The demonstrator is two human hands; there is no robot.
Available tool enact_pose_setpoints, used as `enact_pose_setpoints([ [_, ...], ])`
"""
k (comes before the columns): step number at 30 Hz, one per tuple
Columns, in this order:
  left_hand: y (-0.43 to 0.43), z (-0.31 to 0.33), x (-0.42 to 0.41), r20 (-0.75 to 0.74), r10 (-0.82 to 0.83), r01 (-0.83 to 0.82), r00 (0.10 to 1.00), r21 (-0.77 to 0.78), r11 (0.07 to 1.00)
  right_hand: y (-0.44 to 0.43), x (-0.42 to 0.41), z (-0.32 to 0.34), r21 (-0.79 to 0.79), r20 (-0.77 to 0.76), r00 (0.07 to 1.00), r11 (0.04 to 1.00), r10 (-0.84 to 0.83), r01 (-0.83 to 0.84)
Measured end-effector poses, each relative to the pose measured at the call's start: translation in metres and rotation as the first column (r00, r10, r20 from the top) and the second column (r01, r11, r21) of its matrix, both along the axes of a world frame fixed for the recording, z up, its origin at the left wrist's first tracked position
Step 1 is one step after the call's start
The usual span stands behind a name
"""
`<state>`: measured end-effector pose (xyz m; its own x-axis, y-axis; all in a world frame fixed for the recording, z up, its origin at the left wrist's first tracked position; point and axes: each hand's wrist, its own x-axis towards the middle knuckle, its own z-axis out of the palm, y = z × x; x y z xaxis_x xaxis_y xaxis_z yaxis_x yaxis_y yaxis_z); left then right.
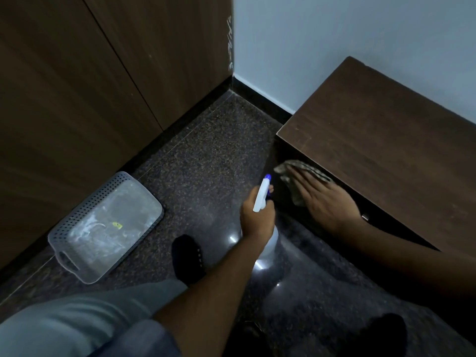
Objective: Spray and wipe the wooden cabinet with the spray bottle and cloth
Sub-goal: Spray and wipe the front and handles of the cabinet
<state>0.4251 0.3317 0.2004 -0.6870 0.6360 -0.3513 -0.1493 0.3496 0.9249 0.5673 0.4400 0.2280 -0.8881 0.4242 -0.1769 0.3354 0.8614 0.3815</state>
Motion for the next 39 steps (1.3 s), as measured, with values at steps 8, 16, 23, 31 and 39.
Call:
enact_pose_setpoints([
  [8, -0.02, -0.031, 0.0, 0.006, 0.033, -0.033, 0.999, -0.018, 0.999, 0.011, -0.049, -0.032, -0.029, 0.22, 0.975, 1.0, 0.01, -0.004],
  [16, -0.013, -0.036, -0.014, 0.028, -0.027, 0.028, 0.999, -0.015, 0.999, 0.016, -0.046, -0.029, 0.081, -0.078, 0.997, 0.997, 0.005, 0.001],
  [23, -0.014, -0.039, -0.026, 0.039, -0.075, 0.077, 0.996, -0.052, 0.996, 0.002, -0.005, -0.048, -0.045, -0.062, 0.994, 0.995, -0.089, 0.086],
  [31, 0.007, -0.051, -0.023, 0.104, -0.074, 0.077, 0.992, -0.026, 0.997, 0.001, -0.012, -0.059, -0.019, -0.097, 0.992, 0.997, -0.082, 0.081],
  [39, 0.002, -0.089, -0.031, 0.081, -0.073, 0.082, 0.994, -0.117, 0.99, 0.019, -0.048, -0.109, -0.031, -0.04, 0.999, 1.0, 0.001, -0.002],
])
